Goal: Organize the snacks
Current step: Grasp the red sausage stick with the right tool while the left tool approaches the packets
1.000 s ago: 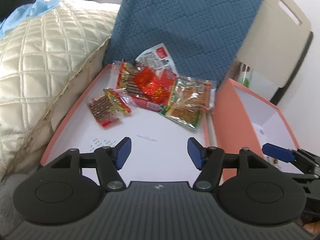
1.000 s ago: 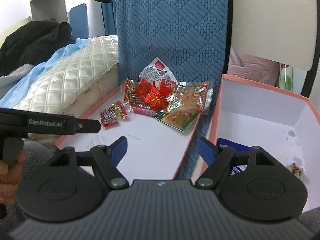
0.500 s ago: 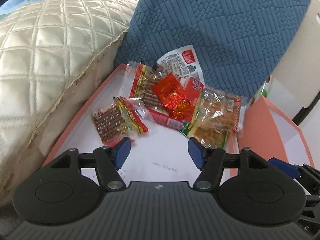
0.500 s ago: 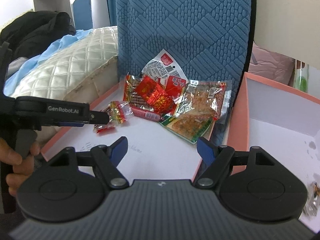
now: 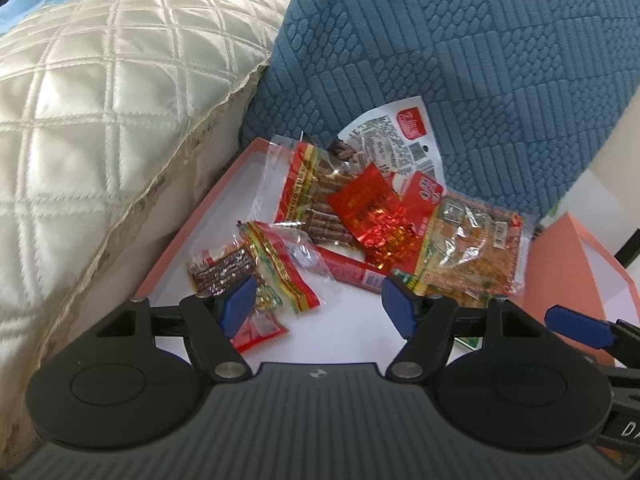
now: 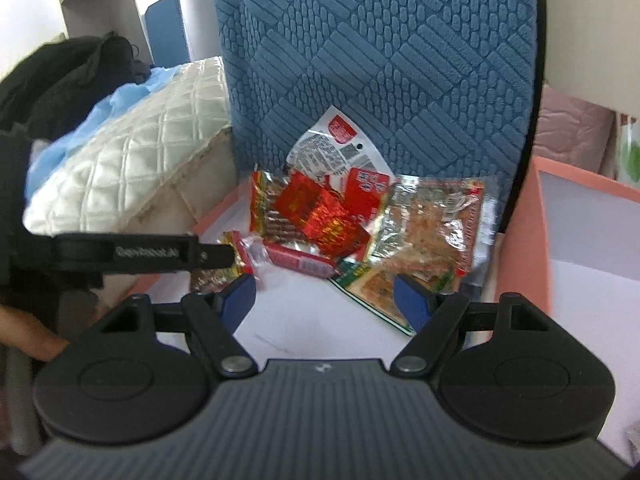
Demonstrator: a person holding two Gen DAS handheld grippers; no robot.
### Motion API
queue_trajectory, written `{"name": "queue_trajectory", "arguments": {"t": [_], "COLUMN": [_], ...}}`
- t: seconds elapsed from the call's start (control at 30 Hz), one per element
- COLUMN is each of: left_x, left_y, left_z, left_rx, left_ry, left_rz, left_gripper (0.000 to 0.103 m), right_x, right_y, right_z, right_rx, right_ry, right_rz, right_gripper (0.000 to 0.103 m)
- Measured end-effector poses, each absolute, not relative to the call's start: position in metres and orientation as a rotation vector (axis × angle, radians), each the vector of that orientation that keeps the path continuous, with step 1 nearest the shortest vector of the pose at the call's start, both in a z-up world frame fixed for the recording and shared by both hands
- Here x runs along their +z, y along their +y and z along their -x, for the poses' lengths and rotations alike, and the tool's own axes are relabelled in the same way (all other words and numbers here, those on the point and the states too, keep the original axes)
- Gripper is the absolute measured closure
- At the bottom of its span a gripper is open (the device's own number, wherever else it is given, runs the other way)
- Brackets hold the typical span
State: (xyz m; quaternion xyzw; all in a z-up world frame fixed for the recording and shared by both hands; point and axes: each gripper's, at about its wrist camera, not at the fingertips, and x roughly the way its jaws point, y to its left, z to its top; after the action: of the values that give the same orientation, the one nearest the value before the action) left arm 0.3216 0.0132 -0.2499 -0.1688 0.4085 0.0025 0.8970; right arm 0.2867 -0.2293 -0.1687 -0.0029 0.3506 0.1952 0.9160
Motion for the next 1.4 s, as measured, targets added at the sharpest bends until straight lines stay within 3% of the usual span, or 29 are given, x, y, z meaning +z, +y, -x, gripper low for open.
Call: {"name": "queue_trajectory", "arguments": {"t": [0.5, 0.7, 0.83, 1.13, 1.4], "left_x": [-0.273, -0.288, -0.292, -0.293, -0.29], "left_y": [0.041, 0.045, 0.044, 0.044, 0.039], "left_z": [-0.368, -0.367, -0.365, -0.36, -0.357], "left_rx": [0.042, 0.066, 0.045, 0.035, 0.023], "left_ry": [0.902, 0.929, 0.931, 0.937, 0.968], "left_rz": [0.417, 0.374, 0.336, 0.355, 0.297], "left_gripper": [0.029, 0.029, 0.02, 0.016, 0.012], "right_x": [-0.198, -0.217, -0.232, -0.253, -0.259], "right_y": [-0.218, -0.203, -0.187, -0.154, -0.151], "right_z": [-0.354, -0.38, -0.392, -0.394, -0.385], "right_rx": [0.413, 0.457, 0.519, 0.636, 0.66], "right_ry": [0.805, 0.847, 0.871, 0.847, 0.869], "right_rz": [0.008, 0.069, 0.167, 0.37, 0.446], "right_gripper": [0.029, 0.044, 0.045, 0.048, 0.066]}}
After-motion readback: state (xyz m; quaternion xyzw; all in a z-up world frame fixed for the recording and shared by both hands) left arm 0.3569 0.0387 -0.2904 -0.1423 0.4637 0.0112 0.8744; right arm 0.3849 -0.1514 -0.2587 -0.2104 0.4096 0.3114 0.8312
